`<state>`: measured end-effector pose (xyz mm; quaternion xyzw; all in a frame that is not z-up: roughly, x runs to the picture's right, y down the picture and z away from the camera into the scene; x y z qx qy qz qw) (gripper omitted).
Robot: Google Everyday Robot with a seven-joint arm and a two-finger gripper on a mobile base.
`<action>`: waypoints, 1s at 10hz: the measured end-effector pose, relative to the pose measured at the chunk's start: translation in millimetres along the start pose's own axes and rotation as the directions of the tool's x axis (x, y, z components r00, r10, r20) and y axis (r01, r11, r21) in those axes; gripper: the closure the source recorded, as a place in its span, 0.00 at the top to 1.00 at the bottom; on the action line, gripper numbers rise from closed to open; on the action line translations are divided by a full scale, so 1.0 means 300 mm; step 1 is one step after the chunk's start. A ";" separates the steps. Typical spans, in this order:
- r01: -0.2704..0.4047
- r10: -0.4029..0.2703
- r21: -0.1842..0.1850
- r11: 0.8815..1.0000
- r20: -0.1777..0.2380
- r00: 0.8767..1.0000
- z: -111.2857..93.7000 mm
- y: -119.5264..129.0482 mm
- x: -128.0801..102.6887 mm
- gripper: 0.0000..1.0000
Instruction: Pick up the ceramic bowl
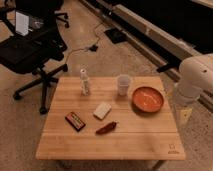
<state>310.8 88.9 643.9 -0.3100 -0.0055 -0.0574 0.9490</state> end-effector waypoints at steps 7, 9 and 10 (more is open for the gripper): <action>0.054 -0.054 -0.012 0.998 -0.011 0.998 -0.055 -0.015 -0.081 0.28; 0.070 -0.071 -0.023 0.997 -0.022 0.997 -0.047 -0.026 -0.100 0.18; 0.077 -0.078 -0.024 0.997 -0.023 0.997 -0.025 -0.035 -0.114 0.22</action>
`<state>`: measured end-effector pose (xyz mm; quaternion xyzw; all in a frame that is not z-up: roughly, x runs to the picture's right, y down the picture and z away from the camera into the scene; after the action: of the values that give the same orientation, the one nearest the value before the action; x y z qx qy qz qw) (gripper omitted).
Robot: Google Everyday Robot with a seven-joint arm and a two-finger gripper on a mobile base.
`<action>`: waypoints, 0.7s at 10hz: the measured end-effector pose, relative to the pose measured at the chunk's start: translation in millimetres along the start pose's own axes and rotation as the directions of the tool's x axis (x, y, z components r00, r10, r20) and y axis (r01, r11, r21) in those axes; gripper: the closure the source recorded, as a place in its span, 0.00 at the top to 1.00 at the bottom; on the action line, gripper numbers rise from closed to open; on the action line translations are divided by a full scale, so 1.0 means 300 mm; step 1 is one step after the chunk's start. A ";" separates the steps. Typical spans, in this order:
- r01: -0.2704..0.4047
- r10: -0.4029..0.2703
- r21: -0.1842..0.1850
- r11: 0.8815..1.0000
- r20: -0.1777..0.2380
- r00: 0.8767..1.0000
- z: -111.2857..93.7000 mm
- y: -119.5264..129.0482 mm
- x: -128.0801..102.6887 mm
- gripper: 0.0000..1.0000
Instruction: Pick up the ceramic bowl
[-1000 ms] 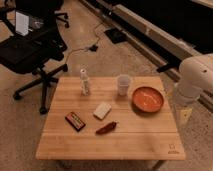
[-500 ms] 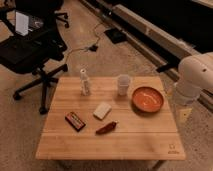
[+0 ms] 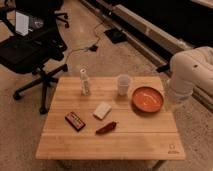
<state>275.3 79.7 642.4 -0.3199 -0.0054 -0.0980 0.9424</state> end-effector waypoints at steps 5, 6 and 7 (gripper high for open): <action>0.028 -0.028 0.001 1.000 0.003 1.000 -0.063 -0.007 -0.051 0.04; 0.035 -0.035 -0.003 0.999 0.004 0.999 -0.093 -0.008 -0.063 0.02; 0.044 -0.044 -0.006 0.999 0.005 0.999 -0.099 -0.012 -0.078 0.02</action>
<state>250.0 63.3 619.2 -0.3227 -0.0143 -0.1180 0.9390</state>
